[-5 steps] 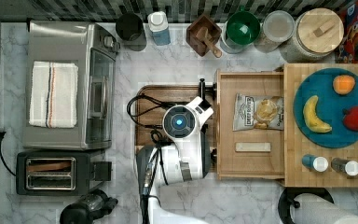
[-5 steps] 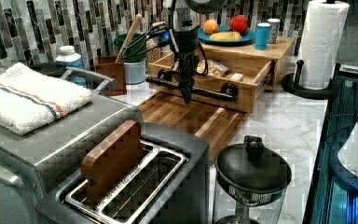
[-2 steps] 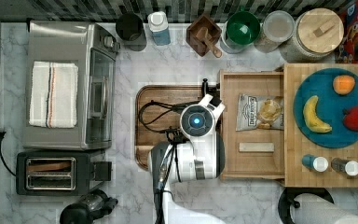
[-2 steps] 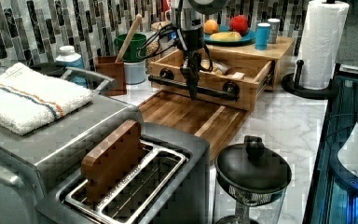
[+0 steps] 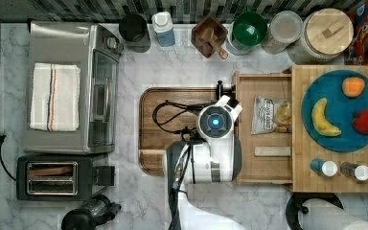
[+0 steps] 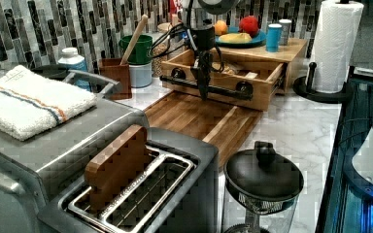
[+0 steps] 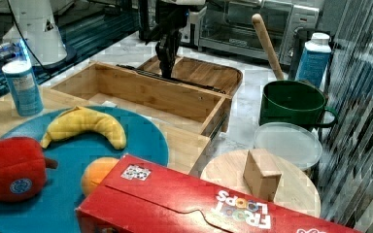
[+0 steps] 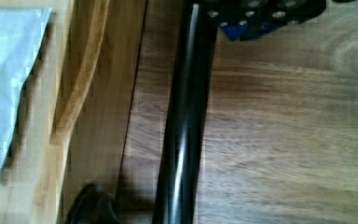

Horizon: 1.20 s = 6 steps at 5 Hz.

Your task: Close the drawer.

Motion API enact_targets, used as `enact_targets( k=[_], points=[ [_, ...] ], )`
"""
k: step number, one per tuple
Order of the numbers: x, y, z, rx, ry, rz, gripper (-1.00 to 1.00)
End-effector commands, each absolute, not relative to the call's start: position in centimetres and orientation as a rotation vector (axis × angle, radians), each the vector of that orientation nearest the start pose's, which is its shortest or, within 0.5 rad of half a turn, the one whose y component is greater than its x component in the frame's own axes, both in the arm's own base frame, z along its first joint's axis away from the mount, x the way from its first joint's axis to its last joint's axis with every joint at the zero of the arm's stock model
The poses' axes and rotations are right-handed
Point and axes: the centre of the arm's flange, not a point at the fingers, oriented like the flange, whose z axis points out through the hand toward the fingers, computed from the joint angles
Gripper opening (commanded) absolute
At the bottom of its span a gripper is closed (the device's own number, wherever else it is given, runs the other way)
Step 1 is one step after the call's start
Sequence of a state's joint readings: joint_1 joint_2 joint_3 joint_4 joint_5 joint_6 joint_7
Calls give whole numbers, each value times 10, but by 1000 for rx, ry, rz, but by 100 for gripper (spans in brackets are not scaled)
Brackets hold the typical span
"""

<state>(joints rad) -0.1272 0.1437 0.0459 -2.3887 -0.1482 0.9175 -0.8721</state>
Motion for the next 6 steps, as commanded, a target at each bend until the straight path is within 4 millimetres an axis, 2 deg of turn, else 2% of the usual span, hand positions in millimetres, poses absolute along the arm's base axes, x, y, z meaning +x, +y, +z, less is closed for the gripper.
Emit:
enact_targets(
  k=[1, 2, 4, 5, 6],
  points=[
    [527, -212, 301, -3289, 109, -150, -100],
    [529, -254, 305, -3317, 42, -179, -100],
    [522, -326, 316, -3366, -6, -201, -100],
    [521, -347, 329, -3360, 8, -146, -100],
    [513, -340, 336, -3341, 84, -91, -100]
  ],
)
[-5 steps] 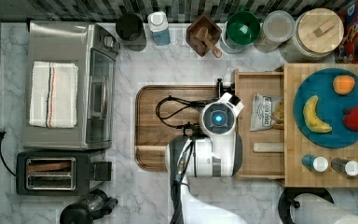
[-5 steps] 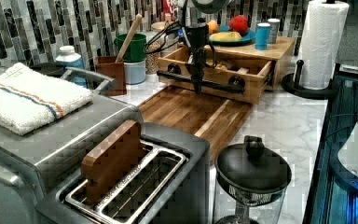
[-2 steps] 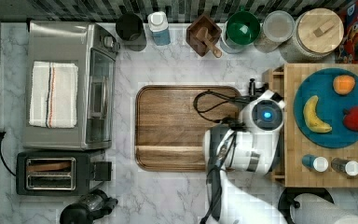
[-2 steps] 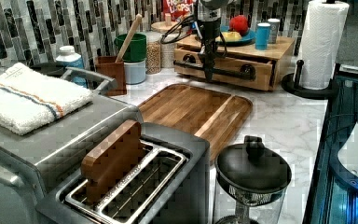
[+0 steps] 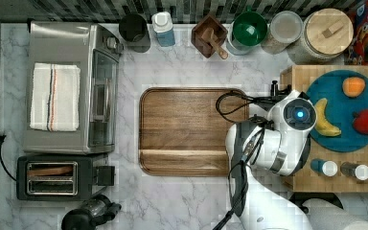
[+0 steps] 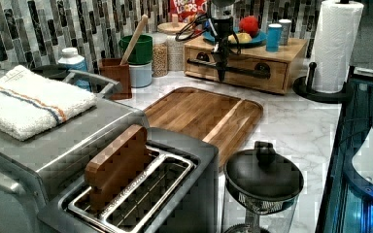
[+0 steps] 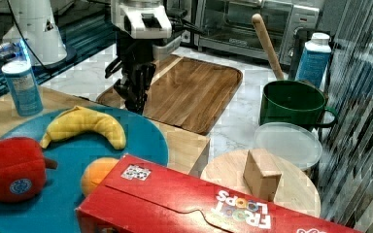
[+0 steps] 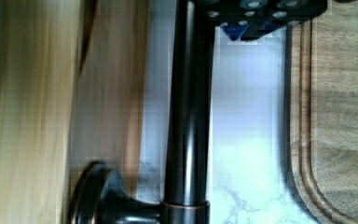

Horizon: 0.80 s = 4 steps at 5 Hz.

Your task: Close the drawer.

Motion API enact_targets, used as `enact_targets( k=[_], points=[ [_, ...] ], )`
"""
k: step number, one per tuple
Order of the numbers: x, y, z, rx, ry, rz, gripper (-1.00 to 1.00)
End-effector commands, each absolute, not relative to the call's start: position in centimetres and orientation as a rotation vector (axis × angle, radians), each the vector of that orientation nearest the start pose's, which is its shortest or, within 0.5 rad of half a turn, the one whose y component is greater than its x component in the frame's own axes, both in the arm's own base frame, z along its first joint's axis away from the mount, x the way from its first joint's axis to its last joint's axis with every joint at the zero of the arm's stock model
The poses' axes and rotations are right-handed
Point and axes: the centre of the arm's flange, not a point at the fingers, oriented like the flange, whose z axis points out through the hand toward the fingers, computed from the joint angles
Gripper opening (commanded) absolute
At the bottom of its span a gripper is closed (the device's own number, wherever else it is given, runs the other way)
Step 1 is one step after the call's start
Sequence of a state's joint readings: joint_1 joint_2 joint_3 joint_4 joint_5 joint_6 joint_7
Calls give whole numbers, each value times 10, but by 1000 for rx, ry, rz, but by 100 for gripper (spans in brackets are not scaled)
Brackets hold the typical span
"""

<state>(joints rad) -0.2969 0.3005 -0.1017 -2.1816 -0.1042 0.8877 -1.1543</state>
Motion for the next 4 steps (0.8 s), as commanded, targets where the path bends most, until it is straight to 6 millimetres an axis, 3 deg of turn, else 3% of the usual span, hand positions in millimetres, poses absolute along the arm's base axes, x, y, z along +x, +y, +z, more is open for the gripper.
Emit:
enact_targets(
  k=[1, 4],
  points=[
    [513, -340, 336, -3341, 84, -91, -100],
    [513, -340, 336, -3341, 84, -91, -100]
  ],
)
